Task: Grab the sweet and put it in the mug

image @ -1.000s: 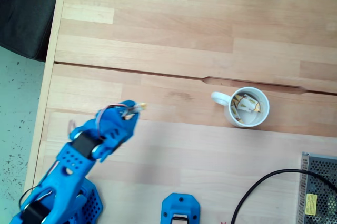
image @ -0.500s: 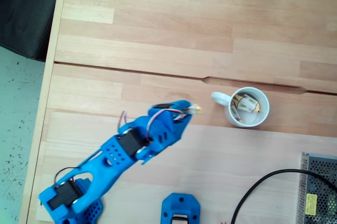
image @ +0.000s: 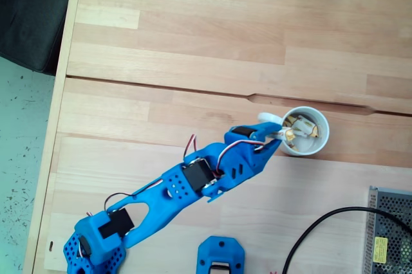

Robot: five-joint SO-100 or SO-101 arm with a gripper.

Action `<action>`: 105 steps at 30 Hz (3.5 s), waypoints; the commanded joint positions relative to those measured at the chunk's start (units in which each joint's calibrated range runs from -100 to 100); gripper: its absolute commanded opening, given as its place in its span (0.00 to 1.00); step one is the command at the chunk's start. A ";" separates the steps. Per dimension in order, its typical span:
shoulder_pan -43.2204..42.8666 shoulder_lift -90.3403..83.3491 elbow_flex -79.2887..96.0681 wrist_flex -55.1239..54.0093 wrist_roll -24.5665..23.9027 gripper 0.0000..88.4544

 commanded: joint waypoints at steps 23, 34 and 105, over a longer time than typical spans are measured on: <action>4.98 10.90 -11.26 -13.22 0.24 0.04; 3.96 11.76 -11.08 -13.71 0.20 0.04; -12.74 -47.62 75.45 -13.39 -0.34 0.04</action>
